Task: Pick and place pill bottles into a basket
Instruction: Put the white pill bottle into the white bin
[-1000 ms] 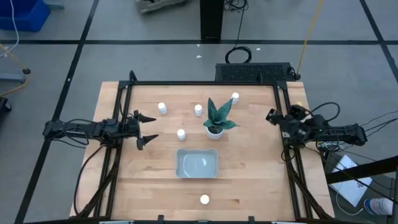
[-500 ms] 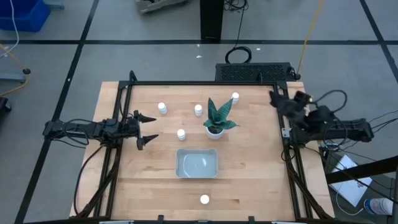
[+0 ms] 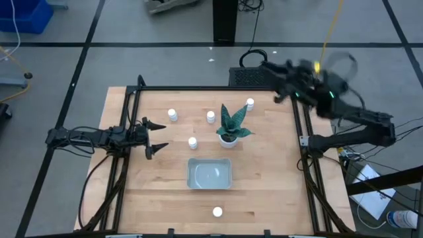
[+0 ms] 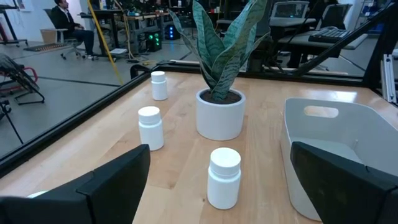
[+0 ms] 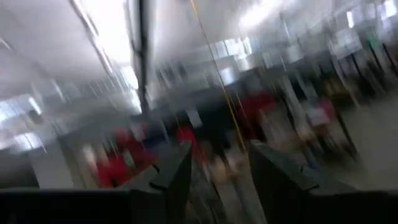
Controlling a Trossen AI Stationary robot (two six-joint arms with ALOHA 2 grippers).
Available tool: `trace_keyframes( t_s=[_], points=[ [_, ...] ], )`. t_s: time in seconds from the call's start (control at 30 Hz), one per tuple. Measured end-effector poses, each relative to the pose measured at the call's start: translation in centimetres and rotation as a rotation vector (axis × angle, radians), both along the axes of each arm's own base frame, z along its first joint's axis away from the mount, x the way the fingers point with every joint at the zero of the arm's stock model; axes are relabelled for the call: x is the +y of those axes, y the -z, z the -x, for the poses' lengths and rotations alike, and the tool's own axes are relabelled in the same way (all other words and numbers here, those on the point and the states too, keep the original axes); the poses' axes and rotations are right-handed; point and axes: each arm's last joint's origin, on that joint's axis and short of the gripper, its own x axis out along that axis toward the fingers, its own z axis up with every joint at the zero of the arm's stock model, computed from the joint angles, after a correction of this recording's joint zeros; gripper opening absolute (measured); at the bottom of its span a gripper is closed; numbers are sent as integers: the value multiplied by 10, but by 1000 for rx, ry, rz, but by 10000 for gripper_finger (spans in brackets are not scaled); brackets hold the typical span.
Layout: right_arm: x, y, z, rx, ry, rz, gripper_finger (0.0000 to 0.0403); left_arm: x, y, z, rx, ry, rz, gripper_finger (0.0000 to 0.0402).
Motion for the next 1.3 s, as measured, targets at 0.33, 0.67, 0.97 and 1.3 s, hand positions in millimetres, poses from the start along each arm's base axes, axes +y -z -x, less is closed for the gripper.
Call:
trace_keyframes(
  t_s=[0.33,0.67,0.97,1.3],
  points=[
    [-85,7,-3,778,125,-438,196,0,0,0,-1,0,0,395],
    [-157,85,-34,1118,201,-732,308,0,0,0,-1,0,0,395],
    [-187,144,-53,1376,221,-824,333,0,0,0,-1,0,0,395],
    [-187,191,-59,1491,193,-861,334,0,0,0,-1,0,0,395]
  ],
)
